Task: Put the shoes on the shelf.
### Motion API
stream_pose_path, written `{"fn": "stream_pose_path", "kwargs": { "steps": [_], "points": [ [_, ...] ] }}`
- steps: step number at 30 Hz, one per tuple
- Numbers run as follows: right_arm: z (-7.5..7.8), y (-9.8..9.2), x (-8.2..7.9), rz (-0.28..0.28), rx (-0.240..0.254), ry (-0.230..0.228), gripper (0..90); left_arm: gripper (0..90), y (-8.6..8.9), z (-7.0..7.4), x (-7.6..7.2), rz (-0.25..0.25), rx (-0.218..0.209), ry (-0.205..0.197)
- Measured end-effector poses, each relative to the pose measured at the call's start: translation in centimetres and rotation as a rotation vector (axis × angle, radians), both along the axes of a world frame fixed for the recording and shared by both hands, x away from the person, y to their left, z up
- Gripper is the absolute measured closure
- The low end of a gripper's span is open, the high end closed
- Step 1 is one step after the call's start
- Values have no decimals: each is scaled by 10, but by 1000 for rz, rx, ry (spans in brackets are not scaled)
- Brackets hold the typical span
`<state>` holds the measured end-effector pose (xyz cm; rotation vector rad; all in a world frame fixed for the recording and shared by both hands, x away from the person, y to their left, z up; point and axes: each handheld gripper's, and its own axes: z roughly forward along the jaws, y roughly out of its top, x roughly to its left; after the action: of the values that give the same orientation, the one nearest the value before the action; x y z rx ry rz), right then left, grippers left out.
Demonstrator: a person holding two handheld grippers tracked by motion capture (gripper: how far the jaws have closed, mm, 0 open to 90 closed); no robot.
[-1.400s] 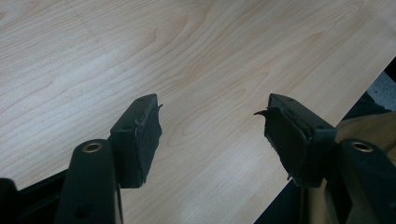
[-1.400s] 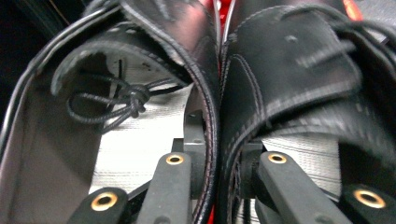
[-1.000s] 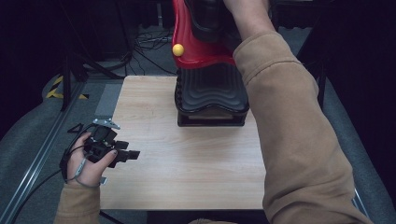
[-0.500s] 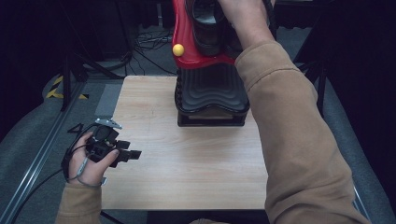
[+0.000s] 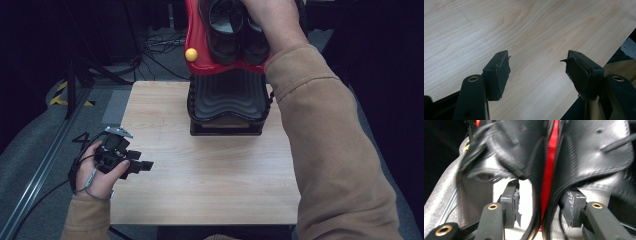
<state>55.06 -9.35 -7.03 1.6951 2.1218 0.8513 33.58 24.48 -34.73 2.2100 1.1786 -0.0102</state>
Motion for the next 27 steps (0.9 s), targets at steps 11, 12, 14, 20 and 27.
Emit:
{"fn": "stream_pose_path", "kwargs": {
  "steps": [11, 12, 14, 20, 27],
  "points": [
    [23, -31, -40, 107, 10, -78, 510, 365, -3, 0, 2, -11, 14, -1],
    [25, -38, -46, 117, 11, -85, 510, 364, -3, 0, 2, -10, 13, 2],
    [27, -51, -57, 149, 6, -104, 505, 364, -3, 0, 2, -6, 14, 4],
    [22, -91, -89, 232, 17, -136, 494, 364, -1, 1, 1, -1, 20, -2],
    [3, -152, -121, 244, 17, -129, 480, 360, 1, 2, -1, 22, 24, 0]
  ]
}}
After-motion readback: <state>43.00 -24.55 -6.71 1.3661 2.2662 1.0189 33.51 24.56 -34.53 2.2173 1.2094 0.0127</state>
